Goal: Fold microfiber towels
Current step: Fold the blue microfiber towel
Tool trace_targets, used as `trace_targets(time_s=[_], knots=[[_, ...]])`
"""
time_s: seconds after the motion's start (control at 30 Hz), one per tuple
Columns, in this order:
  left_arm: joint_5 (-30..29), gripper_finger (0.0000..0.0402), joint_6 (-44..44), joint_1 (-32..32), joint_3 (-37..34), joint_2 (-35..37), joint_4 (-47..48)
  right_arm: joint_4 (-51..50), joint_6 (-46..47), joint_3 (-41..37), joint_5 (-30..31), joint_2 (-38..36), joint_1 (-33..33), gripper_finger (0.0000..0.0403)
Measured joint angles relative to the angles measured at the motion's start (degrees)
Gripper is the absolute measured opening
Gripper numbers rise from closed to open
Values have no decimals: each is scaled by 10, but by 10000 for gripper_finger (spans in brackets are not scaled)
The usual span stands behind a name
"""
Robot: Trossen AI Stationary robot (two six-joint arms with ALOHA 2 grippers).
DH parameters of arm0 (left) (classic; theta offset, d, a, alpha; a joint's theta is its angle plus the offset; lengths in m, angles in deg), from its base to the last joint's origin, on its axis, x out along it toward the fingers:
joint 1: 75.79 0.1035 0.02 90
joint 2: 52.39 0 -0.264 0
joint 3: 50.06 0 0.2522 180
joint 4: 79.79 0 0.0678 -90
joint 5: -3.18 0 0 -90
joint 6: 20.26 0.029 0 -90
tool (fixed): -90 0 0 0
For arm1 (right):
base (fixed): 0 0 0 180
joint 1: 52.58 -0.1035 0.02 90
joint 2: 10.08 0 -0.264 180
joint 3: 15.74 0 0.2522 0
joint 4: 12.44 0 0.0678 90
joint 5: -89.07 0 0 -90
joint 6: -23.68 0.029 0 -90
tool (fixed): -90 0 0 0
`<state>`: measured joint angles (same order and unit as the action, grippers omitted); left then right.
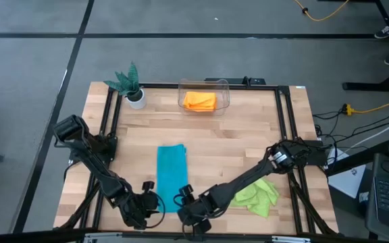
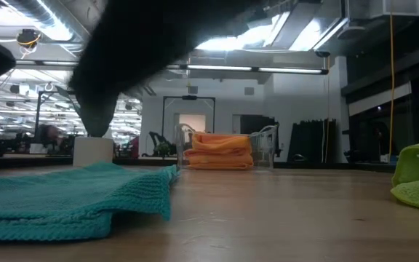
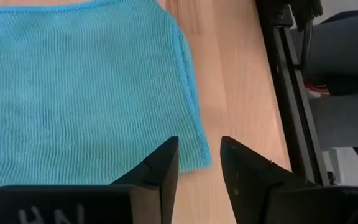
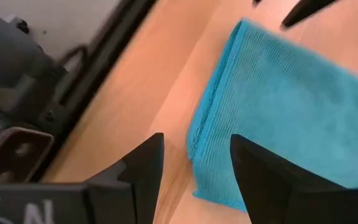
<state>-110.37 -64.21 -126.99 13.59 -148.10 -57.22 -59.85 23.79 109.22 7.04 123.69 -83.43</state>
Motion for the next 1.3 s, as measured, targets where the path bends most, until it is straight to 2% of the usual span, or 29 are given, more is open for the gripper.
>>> trace_targets(time_s=[0.17,0.4,0.53,0.63,0.8,1.0,1.13,1.3], knots=[[-1,117,1,10,0,-9,-12,4,9,-1,-2,33,9,188],[46,158,-7,25,0,-16,-6,7,26,-1,-1,37,16,188],[98,184,7,33,0,-31,-16,2,27,-1,-1,38,21,188],[110,194,10,34,0,-48,-29,6,35,-8,-6,38,26,188],[100,196,12,34,3,-79,-39,32,56,-43,-49,36,34,188],[74,195,12,34,3,-93,-44,52,54,-73,-48,32,34,188],[55,194,12,37,2,-93,-40,49,49,-73,-16,32,32,187],[21,152,7,37,1,-94,-33,41,43,-74,-15,31,34,151]])
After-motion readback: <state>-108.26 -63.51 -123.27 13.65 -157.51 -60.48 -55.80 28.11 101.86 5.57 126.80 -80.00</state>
